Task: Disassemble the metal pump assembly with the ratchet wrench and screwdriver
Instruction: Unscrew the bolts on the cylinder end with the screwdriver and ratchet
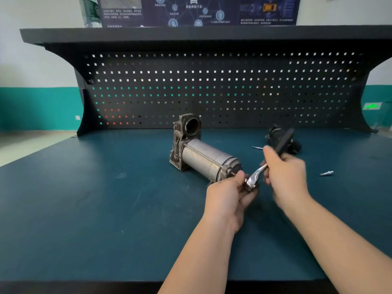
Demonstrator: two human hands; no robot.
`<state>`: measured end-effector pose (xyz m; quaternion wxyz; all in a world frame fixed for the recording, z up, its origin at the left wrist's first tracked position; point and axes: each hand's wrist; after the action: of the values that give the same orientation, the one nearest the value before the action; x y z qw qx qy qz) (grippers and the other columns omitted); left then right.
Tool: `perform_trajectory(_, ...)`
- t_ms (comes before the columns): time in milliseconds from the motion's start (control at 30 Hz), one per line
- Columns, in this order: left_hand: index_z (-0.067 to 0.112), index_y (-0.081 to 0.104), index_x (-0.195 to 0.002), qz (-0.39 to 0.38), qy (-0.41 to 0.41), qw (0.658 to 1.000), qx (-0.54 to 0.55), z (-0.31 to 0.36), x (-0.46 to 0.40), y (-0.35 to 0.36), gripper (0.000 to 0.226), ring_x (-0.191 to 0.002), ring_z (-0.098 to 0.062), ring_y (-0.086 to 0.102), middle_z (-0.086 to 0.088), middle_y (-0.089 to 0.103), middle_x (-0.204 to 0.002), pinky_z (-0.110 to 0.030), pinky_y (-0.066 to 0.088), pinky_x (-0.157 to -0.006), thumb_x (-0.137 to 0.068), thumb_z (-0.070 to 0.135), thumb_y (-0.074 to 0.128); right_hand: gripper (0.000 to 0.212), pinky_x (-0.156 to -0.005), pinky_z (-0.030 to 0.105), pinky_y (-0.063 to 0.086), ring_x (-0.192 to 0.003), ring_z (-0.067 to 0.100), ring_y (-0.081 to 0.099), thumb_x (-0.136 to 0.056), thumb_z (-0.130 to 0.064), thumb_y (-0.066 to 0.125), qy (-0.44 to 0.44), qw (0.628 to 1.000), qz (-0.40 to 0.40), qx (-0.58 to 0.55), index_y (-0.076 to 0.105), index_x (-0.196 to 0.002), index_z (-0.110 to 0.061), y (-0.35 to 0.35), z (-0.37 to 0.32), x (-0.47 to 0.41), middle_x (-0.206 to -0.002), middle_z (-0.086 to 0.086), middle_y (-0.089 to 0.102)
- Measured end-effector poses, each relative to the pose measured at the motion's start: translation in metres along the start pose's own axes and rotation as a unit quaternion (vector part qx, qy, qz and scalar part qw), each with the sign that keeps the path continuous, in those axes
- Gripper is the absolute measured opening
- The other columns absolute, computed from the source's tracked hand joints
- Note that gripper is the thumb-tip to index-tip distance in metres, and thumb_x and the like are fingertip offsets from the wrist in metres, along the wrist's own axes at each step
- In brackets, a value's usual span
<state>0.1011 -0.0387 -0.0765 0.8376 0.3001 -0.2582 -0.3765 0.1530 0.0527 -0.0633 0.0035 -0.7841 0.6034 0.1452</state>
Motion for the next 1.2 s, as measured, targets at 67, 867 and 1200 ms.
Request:
perform_trajectory(67,-0.006,0.060,-0.092,0.012,0.009,1.000,-0.003,-0.002,0.000,-0.001,0.009,-0.069,-0.024,0.067,-0.017,0.065,-0.080,-0.032,0.060,-0.060,-0.091,0.003,0.058,0.032,-0.033,0.014,0.025,-0.029,0.008,0.033,-0.088,-0.022,0.063,0.156,0.986,-0.009,-0.058,0.051,-0.062,-0.009,-0.001,0.005,-0.009,-0.034,-0.004,0.042)
perform_trajectory(867,-0.004,0.064,-0.084,-0.029,-0.093,0.990,0.099,0.007,0.013,0.001,0.018,-0.075,-0.028,0.068,-0.018,0.071,-0.074,-0.037,0.056,-0.068,-0.090,0.013,0.060,0.041,-0.038,0.023,0.031,-0.031,0.012,0.037,-0.086,-0.030,0.062,-0.061,0.998,-0.005,-0.030,0.050,-0.051,-0.013,-0.010,-0.001,-0.011,-0.036,-0.001,0.042)
perform_trajectory(1200,0.002,0.066,-0.087,-0.055,-0.090,0.994,0.034,0.007,0.015,0.000,0.008,-0.067,-0.027,0.072,-0.019,0.072,-0.083,-0.035,0.060,-0.057,-0.086,0.007,0.061,0.051,-0.043,0.021,0.030,-0.045,0.010,0.034,-0.080,-0.039,0.060,-0.244,0.970,-0.006,-0.018,0.041,-0.054,0.000,-0.016,-0.009,0.002,-0.046,0.001,0.036)
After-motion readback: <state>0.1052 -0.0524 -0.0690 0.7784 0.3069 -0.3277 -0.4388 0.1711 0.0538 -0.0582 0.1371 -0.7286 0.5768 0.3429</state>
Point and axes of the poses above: each hand's wrist, its own x-axis away from the middle knuckle, its own y-axis out of the palm, z = x × y
